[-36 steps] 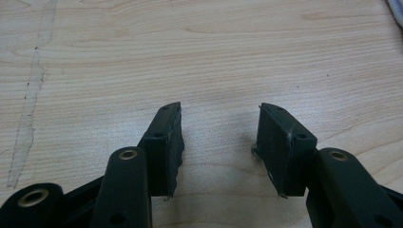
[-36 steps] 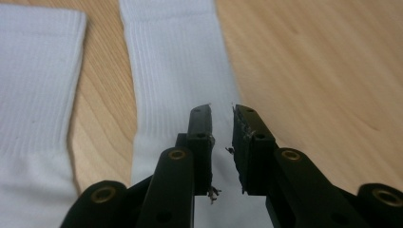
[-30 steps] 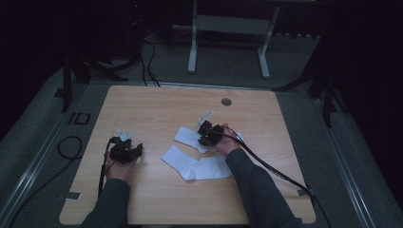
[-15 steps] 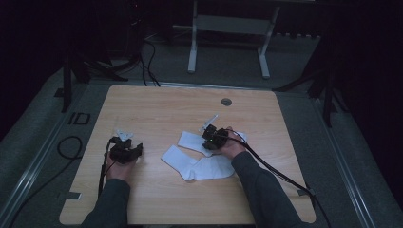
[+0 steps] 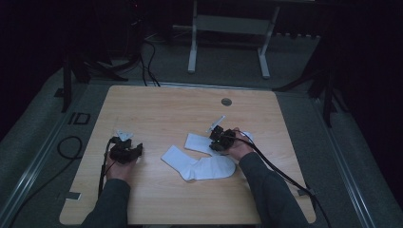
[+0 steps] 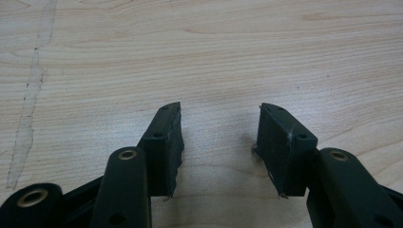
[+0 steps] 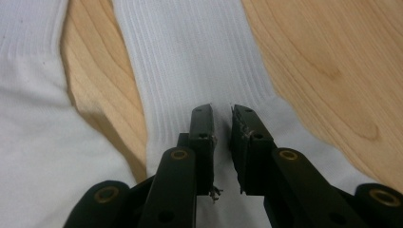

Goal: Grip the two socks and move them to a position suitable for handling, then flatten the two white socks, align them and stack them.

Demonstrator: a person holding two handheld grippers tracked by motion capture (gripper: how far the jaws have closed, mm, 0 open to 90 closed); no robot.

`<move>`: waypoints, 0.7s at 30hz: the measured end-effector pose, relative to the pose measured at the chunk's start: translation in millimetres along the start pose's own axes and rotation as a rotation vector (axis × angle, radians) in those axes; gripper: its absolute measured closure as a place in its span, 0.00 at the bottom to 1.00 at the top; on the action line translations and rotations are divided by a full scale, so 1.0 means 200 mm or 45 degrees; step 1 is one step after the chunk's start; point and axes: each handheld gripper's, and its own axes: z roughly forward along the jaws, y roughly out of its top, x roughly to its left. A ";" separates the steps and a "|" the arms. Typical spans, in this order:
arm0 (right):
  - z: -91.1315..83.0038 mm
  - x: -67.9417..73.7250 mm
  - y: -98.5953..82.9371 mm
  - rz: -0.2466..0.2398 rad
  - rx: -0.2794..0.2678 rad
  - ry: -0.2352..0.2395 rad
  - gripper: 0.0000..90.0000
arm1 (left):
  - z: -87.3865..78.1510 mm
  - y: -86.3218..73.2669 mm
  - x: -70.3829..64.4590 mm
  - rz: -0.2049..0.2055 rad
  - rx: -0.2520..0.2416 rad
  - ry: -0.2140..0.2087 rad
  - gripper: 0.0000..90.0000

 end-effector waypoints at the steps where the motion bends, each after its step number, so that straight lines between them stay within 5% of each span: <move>1: 0.00 0.00 0.00 0.001 0.000 0.002 0.87 | 0.00 0.00 0.00 0.000 0.000 0.000 0.57; 15: -0.03 -0.02 -0.06 0.008 0.020 0.002 0.84 | 0.00 0.00 0.00 0.000 0.000 0.000 0.57; 21: -0.07 -0.02 -0.02 -0.035 0.000 -0.003 0.79 | 0.00 0.00 0.00 -0.002 -0.002 0.001 0.57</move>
